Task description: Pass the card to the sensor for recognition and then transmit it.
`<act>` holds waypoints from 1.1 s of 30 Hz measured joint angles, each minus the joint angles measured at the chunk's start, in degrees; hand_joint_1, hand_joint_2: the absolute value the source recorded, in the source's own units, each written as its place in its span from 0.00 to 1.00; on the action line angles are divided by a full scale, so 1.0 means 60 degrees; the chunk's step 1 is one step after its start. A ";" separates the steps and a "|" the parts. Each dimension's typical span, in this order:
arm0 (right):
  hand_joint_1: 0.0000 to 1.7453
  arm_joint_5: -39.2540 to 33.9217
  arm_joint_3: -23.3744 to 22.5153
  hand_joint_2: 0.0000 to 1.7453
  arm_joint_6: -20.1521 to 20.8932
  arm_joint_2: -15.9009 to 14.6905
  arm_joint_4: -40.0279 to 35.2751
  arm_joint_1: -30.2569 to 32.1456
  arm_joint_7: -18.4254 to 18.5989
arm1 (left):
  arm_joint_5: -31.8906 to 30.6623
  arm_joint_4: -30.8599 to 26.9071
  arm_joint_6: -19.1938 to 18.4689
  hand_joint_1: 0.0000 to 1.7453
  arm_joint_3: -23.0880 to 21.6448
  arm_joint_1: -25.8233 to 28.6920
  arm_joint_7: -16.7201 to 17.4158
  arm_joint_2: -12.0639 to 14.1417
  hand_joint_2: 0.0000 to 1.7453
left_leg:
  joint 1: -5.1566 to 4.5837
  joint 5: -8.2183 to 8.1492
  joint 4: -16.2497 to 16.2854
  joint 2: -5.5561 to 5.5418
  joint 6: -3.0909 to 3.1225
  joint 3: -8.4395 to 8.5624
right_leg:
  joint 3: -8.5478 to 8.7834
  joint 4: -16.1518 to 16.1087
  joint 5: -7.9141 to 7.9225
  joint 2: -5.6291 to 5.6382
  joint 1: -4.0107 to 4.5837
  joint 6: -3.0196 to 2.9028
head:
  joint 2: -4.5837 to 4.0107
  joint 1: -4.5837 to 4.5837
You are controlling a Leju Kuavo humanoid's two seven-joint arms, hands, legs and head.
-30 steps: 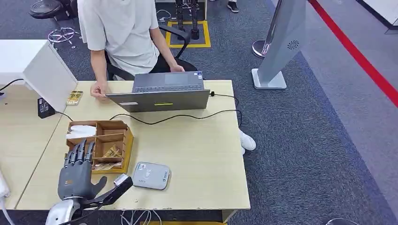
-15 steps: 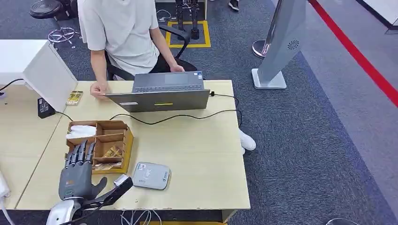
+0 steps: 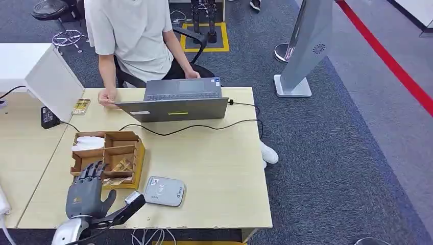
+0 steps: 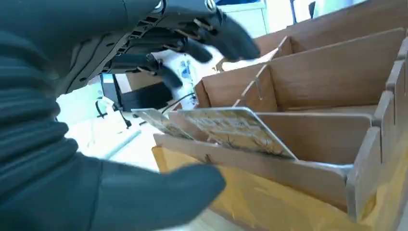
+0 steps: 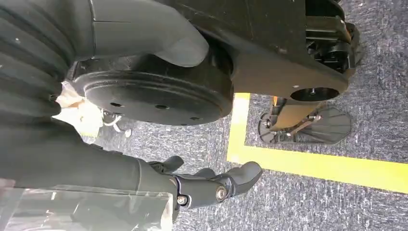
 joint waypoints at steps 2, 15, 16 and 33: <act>0.00 -0.0007 0.0018 1.00 0.0000 -0.0004 0.0000 -0.0002 0.0000 | 0.0083 0.0011 -0.0051 1.00 0.0033 0.0000 -0.0051 0.0000 1.00 | 0.0000 0.0000 0.0000 0.0000 0.0000 0.0000 | -0.0001 0.0000 0.0000 0.0000 0.0000 0.0000 | 0.0000 0.0004; 0.00 -0.0018 0.0073 1.00 0.0000 -0.0007 0.0000 -0.0007 -0.0004 | 0.0233 0.0011 -0.0095 1.00 0.0062 0.0002 -0.0135 -0.0004 1.00 | 0.0000 0.0000 0.0000 -0.0001 0.0000 0.0001 | 0.0014 0.0000 0.0000 0.0000 0.0000 0.0000 | 0.0000 0.0000; 0.00 -0.0018 0.0084 1.00 0.0000 -0.0007 0.0000 -0.0008 -0.0004 | 0.0237 0.0011 -0.0077 1.00 0.0062 0.0002 -0.0135 -0.0004 1.00 | 0.0000 0.0000 0.0000 -0.0001 0.0000 0.0001 | 0.0013 0.0000 0.0000 0.0000 0.0000 0.0000 | 0.0000 0.0004; 0.00 -0.0397 0.0109 1.00 -0.0029 -0.0011 0.0018 -0.0004 -0.0047 | -0.0142 -0.1721 0.0145 1.00 -0.0285 0.0419 -0.0306 0.0109 1.00 | 0.0000 -0.0001 0.0000 -0.0007 0.0001 -0.0002 | 0.0000 0.0000 -0.0008 -0.0004 0.0000 0.0010 | 0.0000 0.0004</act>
